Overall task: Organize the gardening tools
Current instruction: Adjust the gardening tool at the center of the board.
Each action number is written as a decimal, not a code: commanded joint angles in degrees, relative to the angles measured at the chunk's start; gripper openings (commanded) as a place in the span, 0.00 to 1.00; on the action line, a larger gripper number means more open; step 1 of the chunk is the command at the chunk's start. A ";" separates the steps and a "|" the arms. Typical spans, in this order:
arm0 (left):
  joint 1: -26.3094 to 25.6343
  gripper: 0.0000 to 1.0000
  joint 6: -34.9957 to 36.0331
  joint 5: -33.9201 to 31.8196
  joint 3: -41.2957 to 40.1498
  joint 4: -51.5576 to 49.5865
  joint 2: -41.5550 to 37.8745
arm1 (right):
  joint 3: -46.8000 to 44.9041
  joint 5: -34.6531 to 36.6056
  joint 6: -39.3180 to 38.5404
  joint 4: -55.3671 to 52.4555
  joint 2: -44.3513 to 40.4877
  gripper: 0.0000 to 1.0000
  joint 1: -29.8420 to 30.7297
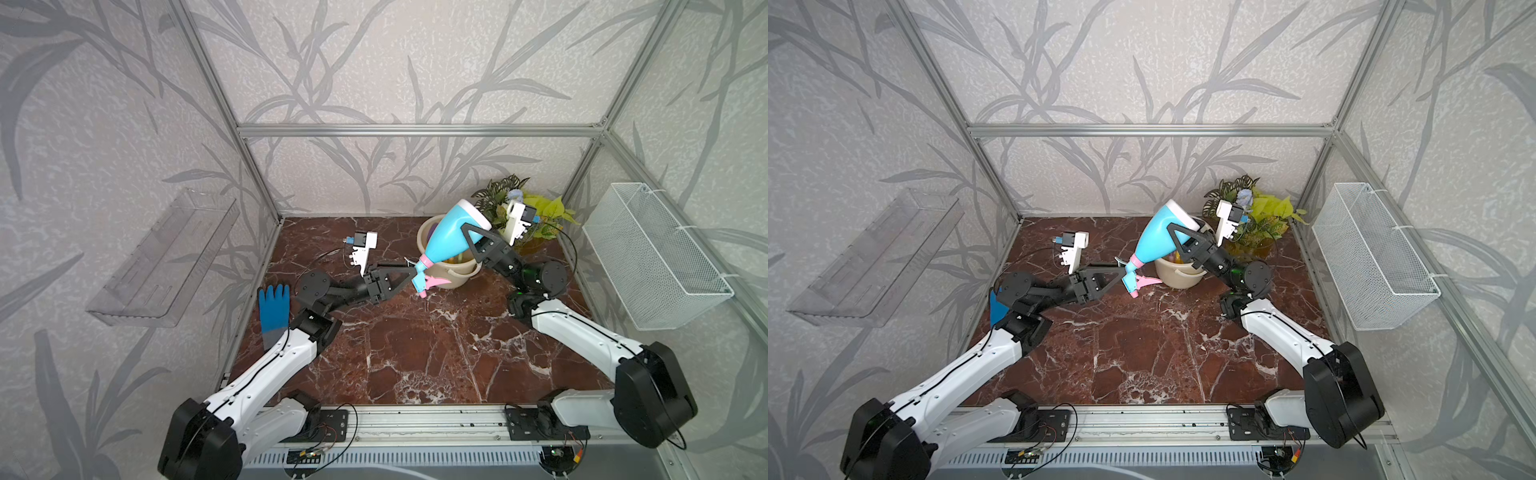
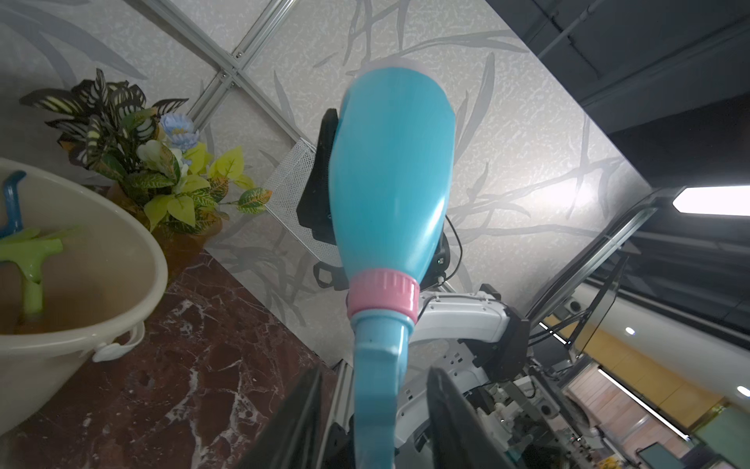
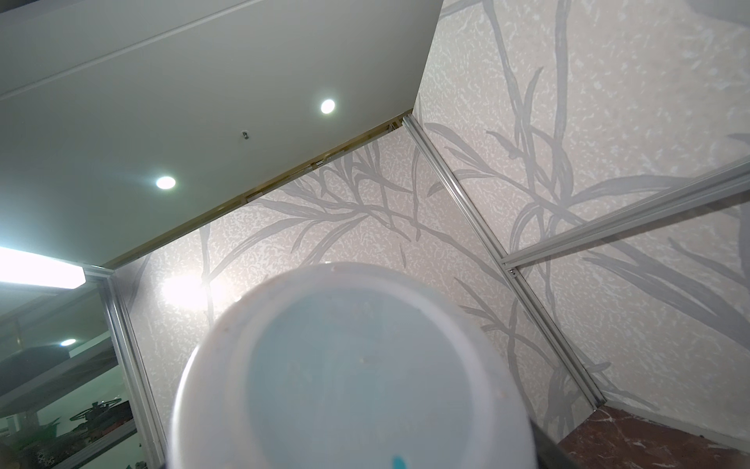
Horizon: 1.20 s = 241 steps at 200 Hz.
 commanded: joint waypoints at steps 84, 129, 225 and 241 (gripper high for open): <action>-3.86 0.61 0.66 -0.51 0.51 1.72 2.66 | 1.49 4.04 -2.05 2.95 -1.41 0.76 0.53; -3.67 0.23 3.08 -2.11 1.84 -1.56 1.86 | 0.35 3.91 -2.48 2.95 -2.29 0.76 0.52; 0.47 0.00 18.60 -6.38 11.44 -34.49 -3.73 | -7.05 9.25 -5.28 -9.38 -7.15 0.97 -5.47; 1.91 0.00 22.27 -8.20 14.67 -42.60 -3.95 | -7.99 10.69 -7.35 -18.45 -10.36 0.97 -7.05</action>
